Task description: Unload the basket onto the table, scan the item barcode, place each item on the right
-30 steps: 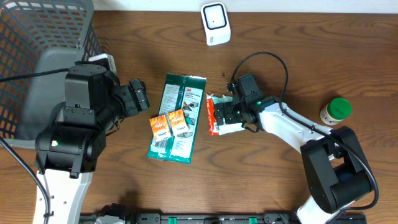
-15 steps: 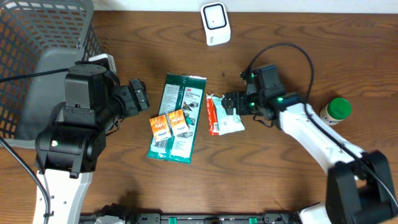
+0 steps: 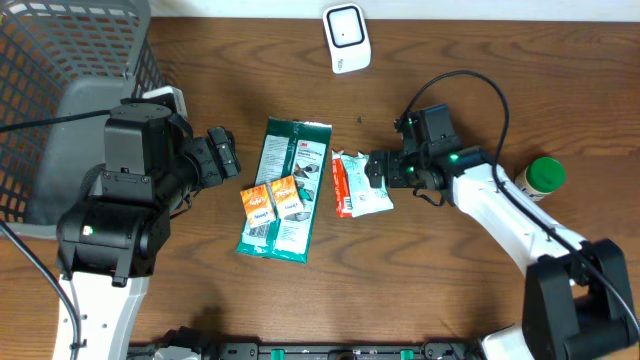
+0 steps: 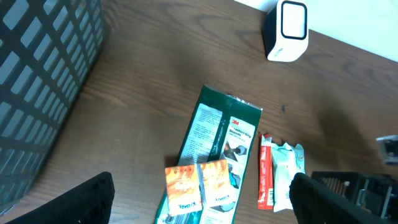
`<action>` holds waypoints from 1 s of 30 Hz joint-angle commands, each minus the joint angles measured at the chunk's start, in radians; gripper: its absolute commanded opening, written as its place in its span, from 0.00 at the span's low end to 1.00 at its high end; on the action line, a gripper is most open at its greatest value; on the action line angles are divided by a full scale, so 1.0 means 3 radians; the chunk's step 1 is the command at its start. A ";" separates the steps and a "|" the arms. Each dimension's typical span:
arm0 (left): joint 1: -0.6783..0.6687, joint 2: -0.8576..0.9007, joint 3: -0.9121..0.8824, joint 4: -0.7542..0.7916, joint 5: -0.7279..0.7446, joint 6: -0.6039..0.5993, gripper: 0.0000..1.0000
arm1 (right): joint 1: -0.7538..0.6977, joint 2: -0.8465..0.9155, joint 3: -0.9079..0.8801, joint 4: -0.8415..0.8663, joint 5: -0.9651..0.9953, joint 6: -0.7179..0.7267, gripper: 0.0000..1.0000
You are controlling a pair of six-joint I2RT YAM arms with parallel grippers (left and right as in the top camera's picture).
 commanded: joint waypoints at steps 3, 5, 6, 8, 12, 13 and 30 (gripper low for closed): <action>0.0009 -0.0005 0.0042 0.0000 -0.0055 0.0008 0.91 | -0.0032 0.0253 0.0024 0.0029 0.0041 0.0037 0.99; 0.0009 -0.0005 0.0042 0.0000 -0.0055 0.0008 0.90 | -0.0017 0.0322 0.0024 0.0061 0.0041 0.0037 0.99; 0.0009 -0.0005 0.0042 0.0000 -0.0055 0.0008 0.90 | -0.0009 0.0354 0.0024 0.0072 0.0041 0.0037 0.99; 0.0009 -0.0005 0.0042 0.0000 -0.0055 0.0008 0.90 | 0.0006 0.0404 0.0024 0.0079 0.0041 0.0037 0.99; 0.0009 -0.0005 0.0042 0.0000 -0.0055 0.0008 0.90 | 0.0036 0.0454 0.0024 0.0100 0.0042 0.0036 0.99; 0.0009 -0.0005 0.0042 0.0000 -0.0055 0.0008 0.90 | 0.0039 0.0454 0.0024 0.0107 0.0041 0.0036 0.98; 0.0009 -0.0005 0.0042 0.0000 -0.0055 0.0008 0.90 | -0.0205 -0.0029 0.0032 0.0006 -0.0350 0.0009 0.91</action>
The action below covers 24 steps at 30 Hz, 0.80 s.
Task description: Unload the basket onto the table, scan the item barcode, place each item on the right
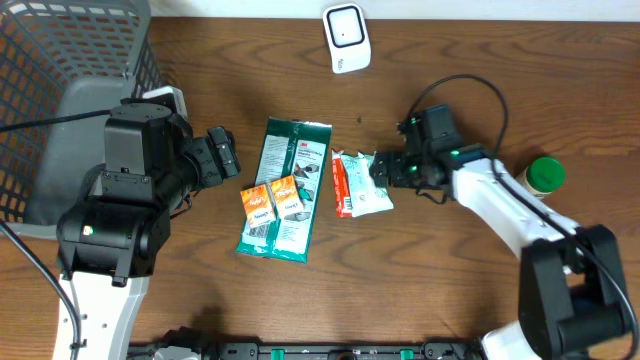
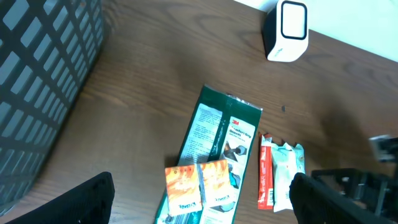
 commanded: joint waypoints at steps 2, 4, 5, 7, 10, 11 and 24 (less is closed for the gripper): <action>0.0009 -0.0005 0.0042 0.0000 -0.0053 0.0008 0.90 | -0.0048 -0.0132 0.0032 -0.0027 -0.0150 0.0000 0.90; 0.0009 -0.0005 0.0042 0.0000 -0.0053 0.0008 0.90 | -0.0047 -0.0127 0.0032 -0.0032 -0.0150 0.0001 0.90; 0.0009 -0.0005 0.0042 0.0000 -0.0053 0.0008 0.90 | -0.0045 -0.0125 0.0032 -0.0034 -0.0150 0.0001 0.90; 0.0009 -0.0005 0.0042 0.0000 -0.0053 0.0008 0.90 | -0.0036 -0.0125 0.0032 -0.0043 -0.0150 0.0019 0.90; 0.0009 -0.0005 0.0042 0.0000 -0.0053 0.0008 0.90 | -0.0004 -0.0125 0.0032 -0.0053 -0.0148 0.0028 0.91; 0.0009 -0.0005 0.0042 0.0000 -0.0053 0.0008 0.90 | 0.0009 -0.0125 0.0032 -0.0053 -0.0148 0.0028 0.91; 0.0009 -0.0005 0.0042 0.0000 -0.0053 0.0008 0.90 | 0.0175 -0.0122 0.0031 -0.0003 -0.0033 0.0151 0.89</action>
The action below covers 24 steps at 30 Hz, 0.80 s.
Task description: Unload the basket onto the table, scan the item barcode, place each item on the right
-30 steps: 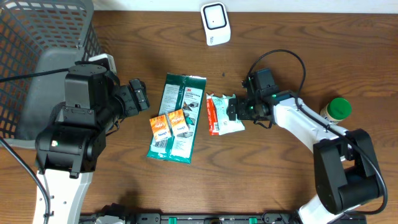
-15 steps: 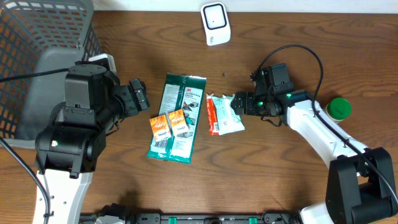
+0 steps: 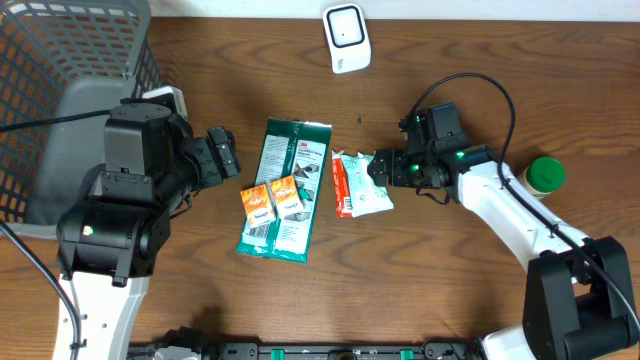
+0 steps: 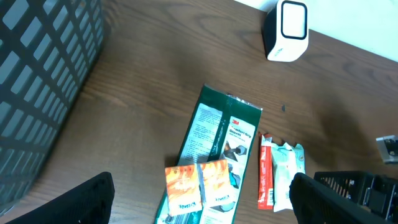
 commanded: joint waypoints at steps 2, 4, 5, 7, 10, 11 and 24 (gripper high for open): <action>0.0009 -0.0005 0.0042 0.0000 -0.0055 0.0008 0.90 | 0.0163 -0.0031 0.0031 0.0028 0.0205 0.0083 0.90; 0.0009 -0.0005 0.0042 0.0000 -0.0055 0.0008 0.90 | 0.0209 -0.0031 0.0031 0.0032 0.0315 0.0093 0.90; 0.0009 -0.0005 0.0042 0.0000 -0.0055 0.0008 0.90 | 0.0229 -0.0031 0.0031 0.0036 0.0341 0.0108 0.90; 0.0009 -0.0005 0.0042 0.0000 -0.0055 0.0008 0.90 | 0.0272 -0.0031 0.0031 0.0053 0.0387 0.0136 0.90; 0.0009 -0.0005 0.0042 0.0000 -0.0055 0.0008 0.90 | 0.0317 -0.0031 0.0031 0.0065 0.0488 0.0158 0.90; 0.0009 -0.0005 0.0042 0.0000 -0.0055 0.0008 0.90 | 0.0329 -0.0031 0.0031 0.0065 0.0530 0.0158 0.90; 0.0009 -0.0005 0.0042 0.0000 -0.0055 0.0008 0.90 | 0.0399 0.0099 0.0022 0.0163 0.0760 0.0156 0.86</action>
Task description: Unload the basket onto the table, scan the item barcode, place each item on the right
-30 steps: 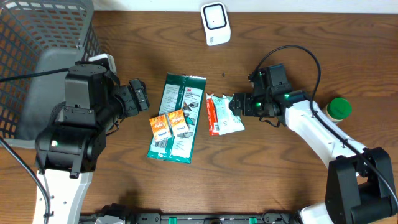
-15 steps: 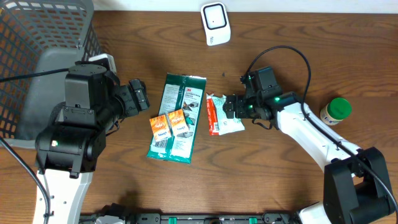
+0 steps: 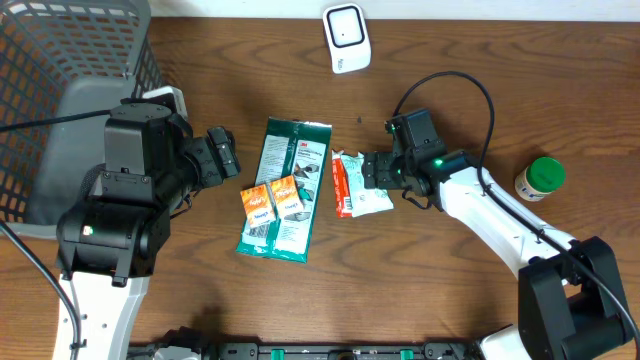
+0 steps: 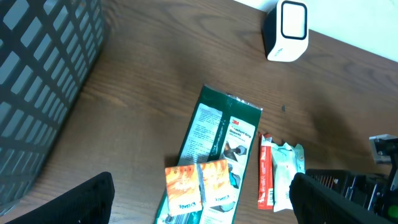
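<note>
A white barcode scanner (image 3: 346, 38) stands at the far edge of the table, also in the left wrist view as the scanner (image 4: 286, 30). A red-and-pale-blue packet (image 3: 356, 187) lies flat mid-table. My right gripper (image 3: 372, 170) sits low over the packet's right end, jaws looking apart and holding nothing. A green 3M package (image 3: 288, 180) lies to the packet's left, with two orange packets (image 3: 272, 200) on top of it. My left gripper (image 3: 222, 155) hangs open, left of the package and above the table.
A grey mesh basket (image 3: 60, 60) fills the far left corner. A green-capped bottle (image 3: 541, 177) stands at the right, beside my right arm's forearm. The right arm's cable loops over the table behind its wrist.
My right gripper has shifted a little to the left, further over the packet's right end. The packet, the other items and my left arm are where they were.
My right gripper was at the packet's right edge at the oldest moment. It then stood slightly further right, stayed about there, and now lies further left over the packet. The packet has not moved. My left gripper stayed open and still.
</note>
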`<action>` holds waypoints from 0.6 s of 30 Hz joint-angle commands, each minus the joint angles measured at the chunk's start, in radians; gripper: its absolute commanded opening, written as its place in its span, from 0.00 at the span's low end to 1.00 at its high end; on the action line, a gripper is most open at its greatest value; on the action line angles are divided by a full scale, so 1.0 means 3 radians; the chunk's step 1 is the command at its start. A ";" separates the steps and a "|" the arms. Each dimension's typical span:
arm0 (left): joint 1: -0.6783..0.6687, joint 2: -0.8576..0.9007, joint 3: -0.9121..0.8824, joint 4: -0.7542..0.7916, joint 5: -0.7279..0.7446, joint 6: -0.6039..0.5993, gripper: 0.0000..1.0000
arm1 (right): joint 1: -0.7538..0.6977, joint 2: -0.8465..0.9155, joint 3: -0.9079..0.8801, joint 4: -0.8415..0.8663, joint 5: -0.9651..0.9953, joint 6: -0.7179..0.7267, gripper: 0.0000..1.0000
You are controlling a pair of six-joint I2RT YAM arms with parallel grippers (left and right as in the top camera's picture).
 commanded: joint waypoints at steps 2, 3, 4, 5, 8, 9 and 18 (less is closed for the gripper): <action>0.0009 -0.0005 0.0042 0.0000 -0.0053 0.0008 0.90 | 0.0050 0.0175 0.0022 0.0092 0.0069 0.0039 0.86; 0.0009 -0.0005 0.0042 0.0000 -0.0053 0.0008 0.90 | 0.0050 0.0223 0.0022 0.0134 0.0071 0.0036 0.86; 0.0009 -0.0005 0.0042 0.0000 -0.0053 0.0008 0.90 | 0.0048 0.0268 0.0022 0.0192 0.0070 0.0005 0.86; 0.0009 -0.0005 0.0042 0.0000 -0.0053 0.0008 0.90 | 0.0048 0.0303 0.0022 0.0252 0.0071 -0.0047 0.86; 0.0009 -0.0005 0.0042 0.0000 -0.0053 0.0008 0.90 | 0.0042 0.0388 0.0022 0.0500 0.0070 -0.0247 0.83; 0.0009 -0.0005 0.0042 0.0000 -0.0053 0.0008 0.90 | 0.0041 0.0398 0.0022 0.0579 0.0071 -0.0263 0.81; 0.0009 -0.0005 0.0042 -0.0001 -0.0053 0.0008 0.90 | 0.0055 0.0477 0.0022 0.0760 0.0071 -0.0263 0.77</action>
